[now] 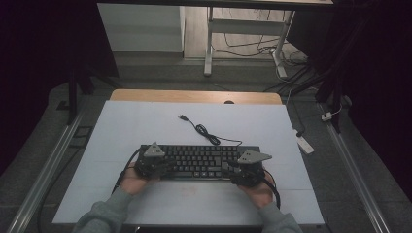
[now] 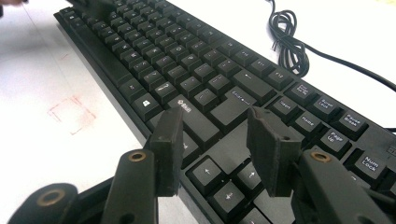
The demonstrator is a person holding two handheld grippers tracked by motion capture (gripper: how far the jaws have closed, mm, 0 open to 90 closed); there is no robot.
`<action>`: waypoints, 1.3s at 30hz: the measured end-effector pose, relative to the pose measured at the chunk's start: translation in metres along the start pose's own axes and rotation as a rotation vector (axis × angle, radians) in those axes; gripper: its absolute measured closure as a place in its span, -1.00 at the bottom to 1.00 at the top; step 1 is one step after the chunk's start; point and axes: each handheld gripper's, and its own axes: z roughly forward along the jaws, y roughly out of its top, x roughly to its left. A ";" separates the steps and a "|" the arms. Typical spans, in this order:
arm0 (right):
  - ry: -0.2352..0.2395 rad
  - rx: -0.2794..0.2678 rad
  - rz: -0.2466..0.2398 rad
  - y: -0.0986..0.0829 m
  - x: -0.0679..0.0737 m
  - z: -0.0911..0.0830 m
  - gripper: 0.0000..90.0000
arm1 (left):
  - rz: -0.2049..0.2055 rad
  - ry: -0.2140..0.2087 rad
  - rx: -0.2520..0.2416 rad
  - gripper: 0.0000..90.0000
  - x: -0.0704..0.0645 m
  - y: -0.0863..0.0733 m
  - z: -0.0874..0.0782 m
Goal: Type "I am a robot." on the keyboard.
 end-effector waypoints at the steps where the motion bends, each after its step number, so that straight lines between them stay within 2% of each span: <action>1: -0.001 0.002 -0.002 0.000 0.000 0.000 0.25 | -0.004 0.002 -0.007 0.73 0.001 0.000 -0.003; 4: 0.003 -0.003 -0.004 0.000 0.001 0.001 0.25 | -0.022 0.015 -0.026 0.41 0.004 -0.003 -0.012; 9: 0.004 -0.008 -0.005 0.000 0.000 -0.001 0.25 | -0.050 0.031 -0.037 0.02 0.007 -0.007 -0.021; 15: -0.003 -0.007 -0.011 0.000 0.001 0.000 0.25 | -0.065 0.035 -0.031 -0.25 0.008 -0.008 -0.024; 23: 0.004 -0.012 -0.007 0.000 0.002 0.001 0.24 | -0.075 0.038 -0.028 -0.38 0.011 -0.009 -0.024; 39: 0.005 -0.018 -0.018 0.009 0.004 0.006 0.23 | -0.064 0.041 -0.013 -0.43 0.011 -0.009 -0.022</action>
